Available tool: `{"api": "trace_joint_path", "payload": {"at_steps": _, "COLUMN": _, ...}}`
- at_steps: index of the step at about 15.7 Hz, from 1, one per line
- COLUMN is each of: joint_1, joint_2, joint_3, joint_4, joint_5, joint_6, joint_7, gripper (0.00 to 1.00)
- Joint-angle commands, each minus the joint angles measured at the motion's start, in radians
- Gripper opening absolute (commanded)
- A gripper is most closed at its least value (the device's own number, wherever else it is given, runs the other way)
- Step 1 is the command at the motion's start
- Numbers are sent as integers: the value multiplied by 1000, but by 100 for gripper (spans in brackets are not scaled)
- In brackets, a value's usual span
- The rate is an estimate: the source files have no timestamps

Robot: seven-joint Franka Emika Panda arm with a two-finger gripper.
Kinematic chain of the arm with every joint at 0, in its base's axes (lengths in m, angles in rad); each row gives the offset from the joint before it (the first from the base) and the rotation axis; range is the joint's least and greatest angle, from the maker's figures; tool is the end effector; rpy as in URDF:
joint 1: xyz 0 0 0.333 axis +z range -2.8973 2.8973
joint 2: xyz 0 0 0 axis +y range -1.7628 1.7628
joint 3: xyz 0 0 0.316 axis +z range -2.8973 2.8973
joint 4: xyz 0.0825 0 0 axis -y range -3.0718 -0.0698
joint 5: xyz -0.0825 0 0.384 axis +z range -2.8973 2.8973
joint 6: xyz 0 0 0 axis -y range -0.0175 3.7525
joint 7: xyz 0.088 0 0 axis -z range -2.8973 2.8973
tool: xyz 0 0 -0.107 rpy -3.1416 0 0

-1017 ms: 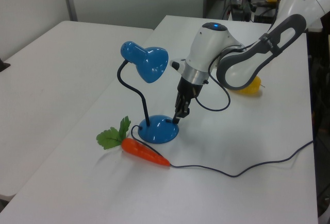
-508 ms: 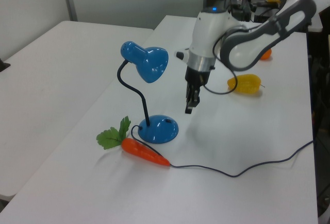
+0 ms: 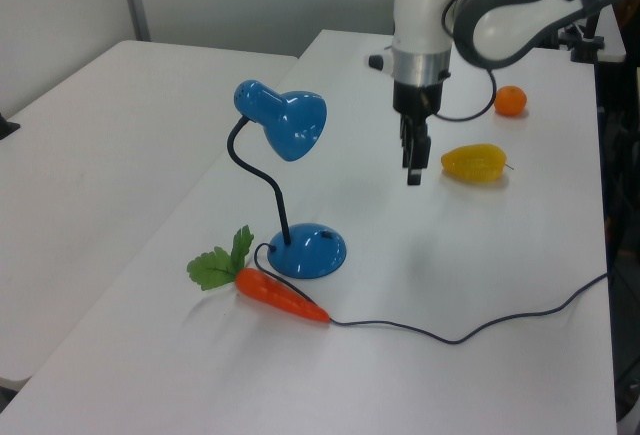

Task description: Turn off lamp

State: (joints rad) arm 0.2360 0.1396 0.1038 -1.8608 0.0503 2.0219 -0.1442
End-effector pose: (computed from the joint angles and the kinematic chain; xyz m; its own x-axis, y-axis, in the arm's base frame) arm 0.5649 0.2004 0.4450 0.8954 0.4443 0.0298 0.4453 -0.8936 -0.0564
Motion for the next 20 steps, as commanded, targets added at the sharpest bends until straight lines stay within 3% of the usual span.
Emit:
{"api": "trace_joint_path", "payload": {"at_steps": 1, "joint_1": -29, "joint_2": -97, "joint_3": -6, "joint_4": 47, "joint_5": -9, "joint_6": -191, "joint_7": 76, "gripper": 100}}
{"api": "trace_joint_path", "payload": {"at_steps": 5, "joint_1": -78, "joint_2": -141, "joint_3": -9, "joint_4": 136, "joint_5": -14, "joint_6": -368, "joint_7": 221, "gripper": 100}}
{"api": "trace_joint_path", "payload": {"at_steps": 9, "joint_1": -112, "joint_2": -170, "joint_3": -24, "joint_4": 183, "joint_5": -10, "joint_6": -437, "joint_7": 238, "gripper": 100}}
{"api": "trace_joint_path", "payload": {"at_steps": 15, "joint_1": -95, "joint_2": -199, "joint_3": -147, "joint_4": 203, "joint_5": 3, "joint_6": -411, "joint_7": 198, "gripper": 100}}
{"api": "trace_joint_path", "payload": {"at_steps": 20, "joint_1": -75, "joint_2": -193, "joint_3": -188, "joint_4": 196, "joint_5": 5, "joint_6": -310, "joint_7": 86, "gripper": 100}}
